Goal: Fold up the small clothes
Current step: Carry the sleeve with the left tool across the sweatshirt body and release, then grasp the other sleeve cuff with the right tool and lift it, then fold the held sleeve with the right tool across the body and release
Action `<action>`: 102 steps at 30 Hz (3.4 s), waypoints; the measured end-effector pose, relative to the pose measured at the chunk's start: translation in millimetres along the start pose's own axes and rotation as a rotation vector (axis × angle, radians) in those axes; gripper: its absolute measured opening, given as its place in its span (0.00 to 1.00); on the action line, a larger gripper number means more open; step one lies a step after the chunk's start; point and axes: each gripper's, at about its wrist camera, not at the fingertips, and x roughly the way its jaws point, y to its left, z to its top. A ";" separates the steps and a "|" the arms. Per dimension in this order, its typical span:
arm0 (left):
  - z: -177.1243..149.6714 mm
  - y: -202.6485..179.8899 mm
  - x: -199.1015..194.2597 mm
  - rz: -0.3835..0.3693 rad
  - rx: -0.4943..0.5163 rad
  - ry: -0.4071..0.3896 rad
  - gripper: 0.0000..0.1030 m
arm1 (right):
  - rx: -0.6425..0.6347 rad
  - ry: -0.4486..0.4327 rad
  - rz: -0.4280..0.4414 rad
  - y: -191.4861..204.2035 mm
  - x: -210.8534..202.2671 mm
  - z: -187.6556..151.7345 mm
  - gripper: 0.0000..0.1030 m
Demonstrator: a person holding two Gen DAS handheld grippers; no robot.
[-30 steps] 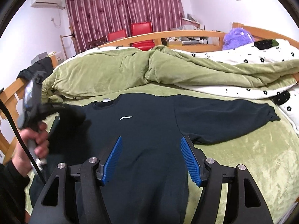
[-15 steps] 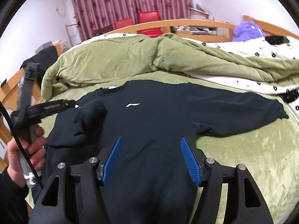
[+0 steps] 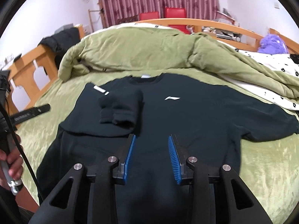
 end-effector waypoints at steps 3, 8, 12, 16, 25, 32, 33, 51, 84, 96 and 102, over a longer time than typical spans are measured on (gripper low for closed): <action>-0.3 16.6 4.9 0.029 0.014 0.001 0.51 | -0.004 0.020 0.035 13.4 16.3 2.2 0.36; -1.0 33.0 17.1 0.042 0.035 0.009 0.63 | -0.073 0.028 0.013 44.5 48.9 16.4 0.51; -5.9 39.5 30.6 0.084 0.076 0.026 0.69 | -0.116 0.033 0.028 68.8 86.9 36.0 0.64; -7.3 54.0 42.2 0.084 0.049 0.052 0.69 | -0.163 0.096 0.036 95.2 139.0 49.0 0.64; -5.4 87.7 55.1 0.097 -0.034 0.069 0.69 | -0.314 0.201 0.011 133.5 214.8 40.9 0.85; -1.7 90.2 58.5 0.056 -0.098 0.076 0.69 | -0.284 0.156 -0.108 118.1 233.4 41.8 0.48; -1.4 87.4 58.3 0.054 -0.095 0.073 0.69 | -0.279 0.155 -0.124 113.3 232.3 44.5 0.23; 5.9 22.7 65.4 -0.017 -0.073 0.093 0.69 | 0.216 0.045 -0.137 -123.7 120.5 54.5 0.09; -0.9 -36.2 78.5 -0.010 0.038 0.100 0.69 | 0.312 -0.069 -0.293 -242.5 32.3 53.7 0.69; -5.5 -47.6 97.7 0.005 0.050 0.085 0.73 | 0.502 0.032 -0.455 -409.2 36.4 -9.1 0.69; -4.1 -45.9 106.8 0.054 0.073 0.083 0.73 | 0.580 0.055 -0.468 -456.6 71.0 -31.1 0.69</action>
